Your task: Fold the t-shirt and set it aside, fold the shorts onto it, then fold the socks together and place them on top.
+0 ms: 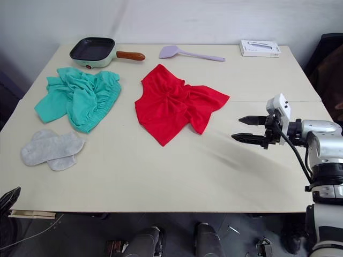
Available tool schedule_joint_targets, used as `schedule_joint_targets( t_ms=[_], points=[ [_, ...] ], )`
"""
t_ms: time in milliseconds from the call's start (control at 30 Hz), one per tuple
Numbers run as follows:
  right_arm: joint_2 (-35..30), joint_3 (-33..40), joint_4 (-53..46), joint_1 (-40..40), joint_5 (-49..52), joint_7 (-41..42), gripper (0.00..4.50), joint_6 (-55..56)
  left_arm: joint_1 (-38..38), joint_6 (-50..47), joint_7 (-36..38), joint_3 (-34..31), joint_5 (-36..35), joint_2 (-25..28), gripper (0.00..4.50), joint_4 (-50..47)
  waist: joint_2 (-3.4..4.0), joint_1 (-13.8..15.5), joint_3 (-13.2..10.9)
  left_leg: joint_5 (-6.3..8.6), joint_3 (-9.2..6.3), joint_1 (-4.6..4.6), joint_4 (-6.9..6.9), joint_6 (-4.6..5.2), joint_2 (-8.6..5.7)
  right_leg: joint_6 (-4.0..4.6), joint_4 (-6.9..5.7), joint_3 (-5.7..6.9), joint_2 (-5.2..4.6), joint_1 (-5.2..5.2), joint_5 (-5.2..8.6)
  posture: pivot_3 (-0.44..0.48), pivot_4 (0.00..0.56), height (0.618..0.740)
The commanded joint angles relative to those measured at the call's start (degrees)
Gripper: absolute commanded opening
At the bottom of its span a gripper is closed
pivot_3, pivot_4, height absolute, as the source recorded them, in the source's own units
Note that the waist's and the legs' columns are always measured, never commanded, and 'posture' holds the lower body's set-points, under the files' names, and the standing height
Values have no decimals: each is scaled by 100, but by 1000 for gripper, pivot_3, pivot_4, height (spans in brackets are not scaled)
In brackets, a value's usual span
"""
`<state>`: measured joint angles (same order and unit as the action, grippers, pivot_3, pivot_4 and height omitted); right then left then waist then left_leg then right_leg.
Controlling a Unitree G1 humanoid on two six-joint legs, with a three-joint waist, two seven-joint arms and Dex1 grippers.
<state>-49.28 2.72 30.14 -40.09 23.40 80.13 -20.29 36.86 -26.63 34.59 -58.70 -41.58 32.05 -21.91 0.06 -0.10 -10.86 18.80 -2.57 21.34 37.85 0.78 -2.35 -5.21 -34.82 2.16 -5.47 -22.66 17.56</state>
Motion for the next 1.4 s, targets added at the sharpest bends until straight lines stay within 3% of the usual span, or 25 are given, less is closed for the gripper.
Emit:
schedule_joint_targets(
  t_ms=[33, 433, 567, 800, 933, 1033, 1233, 1400],
  points=[
    [-42, 235, -21, -43, 11, -58, 4469, 72, 236, 139, -70, -331, 198, -16, 4500, 3, 0, 0, 0, 0, 0, 0, 0, 0, 0, 0, 0, 0, 0, 0, 0, 0, 150, 740],
    [-58, 388, -260, 143, 85, -181, 4469, -8, 79, -10, -139, -261, 215, 111, 4500, 147, 0, 3, 0, 0, 1, 0, 0, 0, -1, 0, -1, -1, 0, 0, 0, 0, 150, 740],
    [35, 246, -381, 209, -317, -537, 4469, 443, -136, -121, -90, -62, 61, 260, 4500, -25, 0, 9, 0, 0, 1, 0, 0, -1, 0, 0, -4, 0, 0, 0, 0, 0, 150, 740],
    [363, 100, -1707, 478, -175, -854, 4469, -108, -723, -786, 257, 1088, -360, 1102, 4500, -1150, 2, 5, 0, -1, -1, 0, 4, -3, -1, 0, -13, -1, 1, -1, 0, 0, 150, 740],
    [746, -373, -2007, 337, -378, -1072, 4469, -291, -2139, -907, 651, 2814, -19, 2052, 4500, -1032, 6, 17, 2, -4, -2, -3, 4, -8, -1, 0, -20, 0, 4, -2, 0, 0, 150, 740],
    [1031, -684, -1826, 95, -665, -1289, 4469, -188, -3467, -851, 892, 3957, 358, 2240, 4500, -424, 11, -2, 0, -9, 0, -3, 5, -12, -5, 0, -31, -3, 5, -5, 0, 0, 150, 740],
    [1640, -1224, -899, -432, -1446, -1847, 4469, 322, -6059, -277, 1810, 6169, 1550, 1695, 4500, 1347, 12, -15, 1, -14, 23, 20, 12, -17, -14, 0, -110, 4, 11, -67, 0, 0, 150, 740],
    [1991, -1310, -306, -709, -1764, -2250, 4469, 456, -7368, 496, 1893, 7097, 2625, 778, 4500, 3072, 12, -16, 1, -15, 38, 44, 29, -14, -16, -1, -119, 62, 13, -89, -1, 0, 150, 740]
  ],
)
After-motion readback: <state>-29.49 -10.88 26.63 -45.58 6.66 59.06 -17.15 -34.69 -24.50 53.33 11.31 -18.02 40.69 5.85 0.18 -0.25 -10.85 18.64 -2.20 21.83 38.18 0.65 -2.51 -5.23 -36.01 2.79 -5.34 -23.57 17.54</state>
